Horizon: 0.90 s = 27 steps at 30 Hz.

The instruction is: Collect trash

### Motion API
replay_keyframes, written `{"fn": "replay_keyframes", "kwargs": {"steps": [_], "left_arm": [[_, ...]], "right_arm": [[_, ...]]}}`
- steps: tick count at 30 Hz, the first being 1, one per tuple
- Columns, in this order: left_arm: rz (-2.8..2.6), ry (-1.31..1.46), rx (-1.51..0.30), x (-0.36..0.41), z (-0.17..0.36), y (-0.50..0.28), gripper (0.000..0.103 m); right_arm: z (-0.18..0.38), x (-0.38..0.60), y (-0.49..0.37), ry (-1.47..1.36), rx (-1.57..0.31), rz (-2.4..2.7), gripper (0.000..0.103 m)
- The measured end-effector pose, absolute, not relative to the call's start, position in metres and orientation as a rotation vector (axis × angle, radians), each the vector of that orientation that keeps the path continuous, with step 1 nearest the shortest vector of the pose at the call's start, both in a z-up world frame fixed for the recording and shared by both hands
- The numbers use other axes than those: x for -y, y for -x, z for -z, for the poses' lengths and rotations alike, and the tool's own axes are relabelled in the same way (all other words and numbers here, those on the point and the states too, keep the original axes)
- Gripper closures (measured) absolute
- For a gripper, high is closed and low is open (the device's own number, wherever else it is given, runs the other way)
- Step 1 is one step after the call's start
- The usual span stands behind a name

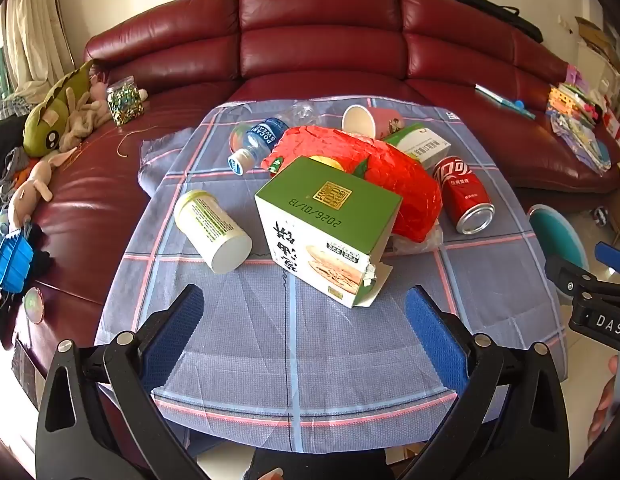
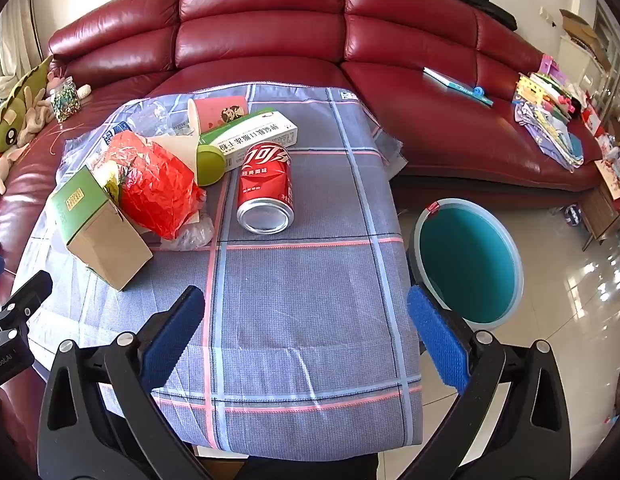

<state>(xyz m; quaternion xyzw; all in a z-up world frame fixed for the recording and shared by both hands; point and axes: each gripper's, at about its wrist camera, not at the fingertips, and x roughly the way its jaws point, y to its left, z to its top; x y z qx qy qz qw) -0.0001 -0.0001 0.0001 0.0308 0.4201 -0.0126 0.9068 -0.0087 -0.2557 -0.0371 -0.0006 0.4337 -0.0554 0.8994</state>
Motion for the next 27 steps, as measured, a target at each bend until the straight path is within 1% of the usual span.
{"fn": "replay_keyframes", "kwargs": {"steps": [27], "left_arm": [[0.020, -0.050, -0.882, -0.0045, -0.0016, -0.0041, 0.003]], "right_arm": [[0.0331, 0.2590, 0.0073, 0.001, -0.896, 0.118, 0.006]]}}
